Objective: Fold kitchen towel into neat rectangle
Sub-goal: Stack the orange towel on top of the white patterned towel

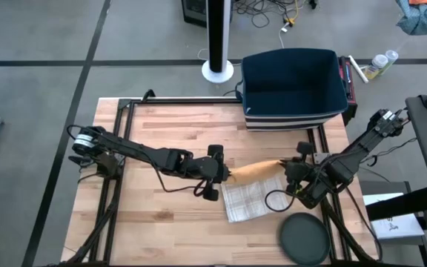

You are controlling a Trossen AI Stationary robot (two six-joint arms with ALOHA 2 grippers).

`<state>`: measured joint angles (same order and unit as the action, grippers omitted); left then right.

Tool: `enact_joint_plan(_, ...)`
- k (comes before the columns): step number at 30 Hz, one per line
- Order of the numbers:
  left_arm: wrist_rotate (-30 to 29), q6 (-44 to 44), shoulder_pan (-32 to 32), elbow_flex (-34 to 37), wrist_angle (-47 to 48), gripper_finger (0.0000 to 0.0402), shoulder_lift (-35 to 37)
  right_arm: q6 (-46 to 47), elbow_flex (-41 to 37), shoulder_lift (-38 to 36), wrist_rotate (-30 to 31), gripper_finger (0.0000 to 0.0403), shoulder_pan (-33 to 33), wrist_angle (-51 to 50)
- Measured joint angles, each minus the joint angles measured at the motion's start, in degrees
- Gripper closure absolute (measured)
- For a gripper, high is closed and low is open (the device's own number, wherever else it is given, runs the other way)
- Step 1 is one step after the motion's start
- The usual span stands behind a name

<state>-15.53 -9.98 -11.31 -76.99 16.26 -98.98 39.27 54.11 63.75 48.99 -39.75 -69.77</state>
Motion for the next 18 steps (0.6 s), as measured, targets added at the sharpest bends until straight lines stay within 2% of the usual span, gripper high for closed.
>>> enact_joint_plan(8, 0.43, 1.10, 0.00, 0.73, -0.22, 0.0401, -0.02, 2.21, 0.00, 0.04, -2.06, 0.0394, -1.18, -1.35)
enact_joint_plan(13, 1.50, 2.11, -0.15, 2.28, -1.89, 0.0401, -0.06, 2.08, 0.02, 0.84, -7.45, 0.0394, -2.30, -0.03)
enact_joint_plan(18, 6.07, 3.25, -0.42, 3.41, -5.57, 0.0401, -1.62, 1.83, 0.02, 1.91, -12.73, 0.0394, -3.24, 1.80)
